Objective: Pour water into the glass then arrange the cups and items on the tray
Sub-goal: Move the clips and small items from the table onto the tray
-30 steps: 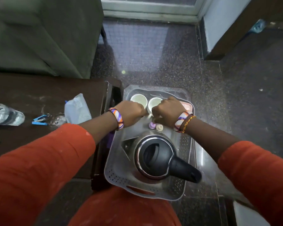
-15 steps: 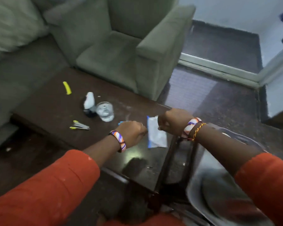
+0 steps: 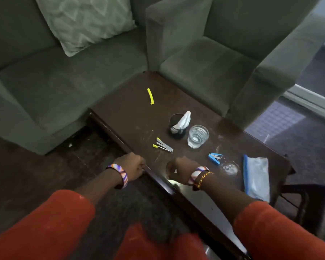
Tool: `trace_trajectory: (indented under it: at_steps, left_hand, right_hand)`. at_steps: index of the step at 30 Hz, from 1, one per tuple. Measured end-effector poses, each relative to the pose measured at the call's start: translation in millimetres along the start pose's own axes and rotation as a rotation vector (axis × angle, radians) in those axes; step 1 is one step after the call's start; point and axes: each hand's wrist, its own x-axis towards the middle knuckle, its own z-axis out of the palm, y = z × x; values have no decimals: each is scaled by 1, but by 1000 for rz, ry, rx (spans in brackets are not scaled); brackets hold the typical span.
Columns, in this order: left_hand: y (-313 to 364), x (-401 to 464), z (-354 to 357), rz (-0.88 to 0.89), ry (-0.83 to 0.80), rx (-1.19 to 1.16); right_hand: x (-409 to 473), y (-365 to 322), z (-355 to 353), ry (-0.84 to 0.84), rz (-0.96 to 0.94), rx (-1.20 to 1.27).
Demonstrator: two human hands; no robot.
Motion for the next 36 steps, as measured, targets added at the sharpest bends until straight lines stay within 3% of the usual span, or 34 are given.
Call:
trace_trajectory:
  at_steps: [8, 12, 15, 20, 23, 28, 36]
  left_hand:
    - [4, 77, 10, -34, -195, -70]
    - [8, 132, 21, -36, -227, -25]
    - [12, 172, 34, -66, -261, -40]
    - [23, 212, 54, -109, -283, -93]
    - [31, 215, 60, -106, -209, -87]
    - [28, 195, 69, -81, -179, 14]
    - [24, 150, 66, -39, -195, -174]
  right_hand:
    - [44, 98, 35, 81, 564, 383]
    - [71, 160, 34, 312, 845, 615]
    - [85, 184, 41, 457, 981, 560]
    - [94, 185, 49, 460, 1066, 444]
    - [90, 168, 61, 435, 1052, 421]
    - [69, 142, 84, 451, 1016, 503]
    - [29, 102, 101, 550, 1019, 629]
